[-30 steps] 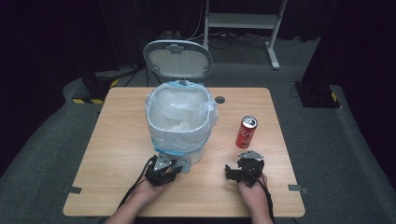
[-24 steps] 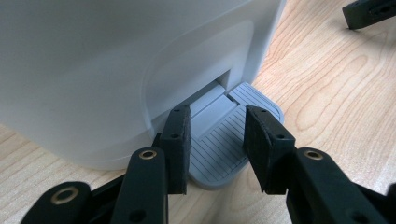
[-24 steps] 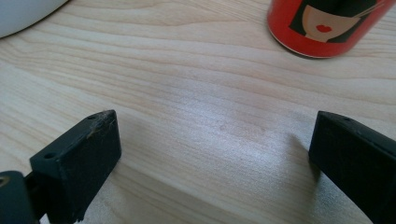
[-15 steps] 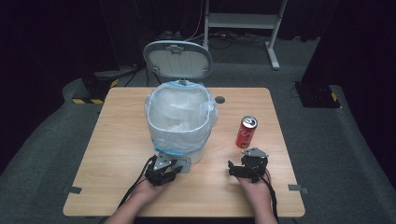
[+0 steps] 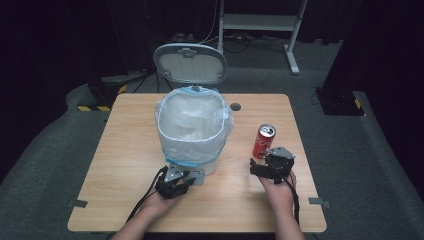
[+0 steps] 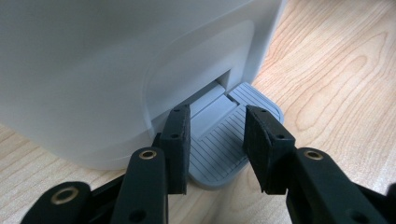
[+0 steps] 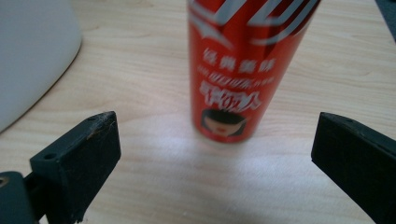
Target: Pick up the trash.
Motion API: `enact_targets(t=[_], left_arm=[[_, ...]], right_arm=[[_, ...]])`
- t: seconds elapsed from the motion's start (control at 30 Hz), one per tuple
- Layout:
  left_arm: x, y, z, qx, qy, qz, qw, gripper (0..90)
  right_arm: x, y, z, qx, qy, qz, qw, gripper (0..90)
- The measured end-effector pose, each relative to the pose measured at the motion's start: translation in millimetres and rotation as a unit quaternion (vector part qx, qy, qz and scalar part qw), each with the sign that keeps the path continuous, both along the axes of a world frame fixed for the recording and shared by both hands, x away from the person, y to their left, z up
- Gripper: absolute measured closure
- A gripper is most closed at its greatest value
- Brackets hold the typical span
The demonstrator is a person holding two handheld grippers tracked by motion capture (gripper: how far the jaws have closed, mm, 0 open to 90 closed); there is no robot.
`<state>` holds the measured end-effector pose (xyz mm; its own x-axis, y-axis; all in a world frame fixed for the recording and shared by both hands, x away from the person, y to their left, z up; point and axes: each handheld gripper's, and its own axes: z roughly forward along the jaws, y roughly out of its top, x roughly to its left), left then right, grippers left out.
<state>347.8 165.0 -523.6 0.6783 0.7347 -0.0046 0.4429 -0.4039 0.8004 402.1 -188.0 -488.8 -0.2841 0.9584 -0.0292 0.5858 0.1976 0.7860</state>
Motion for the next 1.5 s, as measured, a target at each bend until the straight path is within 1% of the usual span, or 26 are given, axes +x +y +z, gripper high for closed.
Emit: enact_targets(t=[0.03,0.07,0.1,0.2,0.23,0.27,0.3,0.33,0.37,0.43,0.47,0.5,0.53,0.6,0.73,0.9,0.97,1.0,1.1,1.13,1.17,1.2,1.4,1.43,1.47,1.5], left_arm=[[0.0,0.0,0.0,0.000,0.000,0.000,1.0000,61.2],[0.0,0.0,0.0,0.000,0.000,0.000,1.0000,61.2],[0.0,0.0,0.0,0.000,0.000,0.000,1.0000,61.2],[0.4,0.2,-0.1,-0.001,0.002,-0.001,1.0000,61.2],[0.3,0.2,0.0,-0.001,0.001,0.000,1.0000,61.2],[0.3,0.2,0.0,-0.001,0.001,0.000,1.0000,61.2],[0.2,0.2,0.1,-0.001,0.001,0.000,1.0000,61.2],[0.3,0.1,0.0,-0.001,0.001,-0.001,1.0000,61.2],[0.4,0.3,0.1,-0.001,0.001,-0.001,1.0000,61.2],[0.4,0.0,-0.2,-0.003,0.003,-0.002,1.0000,61.2],[0.4,0.0,-0.2,-0.003,0.003,-0.002,1.0000,61.2],[0.4,0.1,-0.2,-0.002,0.003,-0.002,1.0000,61.2],[0.4,0.0,-0.2,-0.003,0.004,-0.002,1.0000,61.2],[0.3,0.2,0.0,-0.001,0.001,-0.001,1.0000,61.1],[0.4,0.3,0.1,0.000,0.001,-0.001,1.0000,61.1],[0.6,0.4,0.1,-0.001,0.001,-0.001,1.0000,61.0],[0.5,0.3,0.3,0.002,0.001,0.001,1.0000,59.8],[0.5,0.3,0.3,0.002,0.001,0.001,1.0000,59.8],[0.5,0.3,0.2,0.001,0.001,0.001,1.0000,59.8],[0.5,0.3,0.2,0.001,0.001,0.001,1.0000,59.8],[0.5,0.3,0.3,0.001,0.001,0.001,1.0000,59.8],[0.5,0.4,0.3,0.002,0.001,0.001,1.0000,59.8],[0.6,0.3,0.3,0.001,0.001,0.001,1.0000,59.8],[0.6,0.4,0.3,0.001,0.002,0.001,1.0000,59.8],[0.6,0.4,0.3,0.001,0.002,0.001,1.0000,59.8],[0.6,0.4,0.3,0.001,0.001,0.001,1.0000,59.8]], right_arm=[[0.0,0.0,0.0,0.000,0.000,0.000,1.0000,1.2],[2.1,-0.8,1.3,0.005,0.000,-0.003,1.0000,1.3],[7.5,-2.3,4.4,0.012,0.002,0.000,0.9999,1.3],[11.5,-2.1,6.8,0.011,0.005,-0.001,0.9999,1.3],[15.8,-2.4,9.9,0.014,0.001,-0.003,0.9999,1.4],[15.8,-2.4,9.9,0.014,0.001,-0.003,0.9999,1.4],[20.5,-2.2,13.1,0.014,-0.003,-0.008,0.9999,1.5],[20.5,-2.2,13.1,0.014,-0.003,-0.008,0.9999,1.5],[24.8,-0.5,17.2,0.015,-0.012,-0.010,0.9998,2.8],[28.2,0.4,21.5,0.011,-0.021,-0.013,0.9996,5.1],[28.2,0.4,21.5,0.011,-0.021,-0.013,0.9996,5.1],[32.2,1.3,26.0,0.016,-0.032,-0.019,0.9992,6.4],[34.0,1.6,27.8,0.019,-0.035,-0.021,0.9990,7.8],[37.6,3.1,30.6,0.021,-0.037,-0.025,0.9988,11.7],[42.1,5.5,33.3,0.017,-0.043,-0.027,0.9985,13.8],[48.9,8.7,35.3,0.026,-0.043,-0.034,0.9982,16.5],[52.2,11.5,35.1,0.020,-0.043,-0.034,0.9983,18.0],[52.2,11.5,35.1,0.020,-0.043,-0.034,0.9983,18.0],[53.2,13.4,34.4,0.018,-0.049,-0.037,0.9979,24.1],[53.2,13.4,34.4,0.018,-0.049,-0.037,0.9979,24.1],[52.5,14.3,34.6,0.016,-0.053,-0.038,0.9977,30.6],[52.1,14.6,34.8,0.015,-0.056,-0.038,0.9976,32.9],[50.5,17.4,37.0,0.008,-0.060,-0.033,0.9976,33.4],[48.0,17.6,40.3,0.010,-0.066,-0.031,0.9973,33.4],[48.0,17.6,40.3,0.010,-0.066,-0.031,0.9973,33.4],[45.7,17.7,43.3,0.015,-0.070,-0.029,0.9970,33.4]])
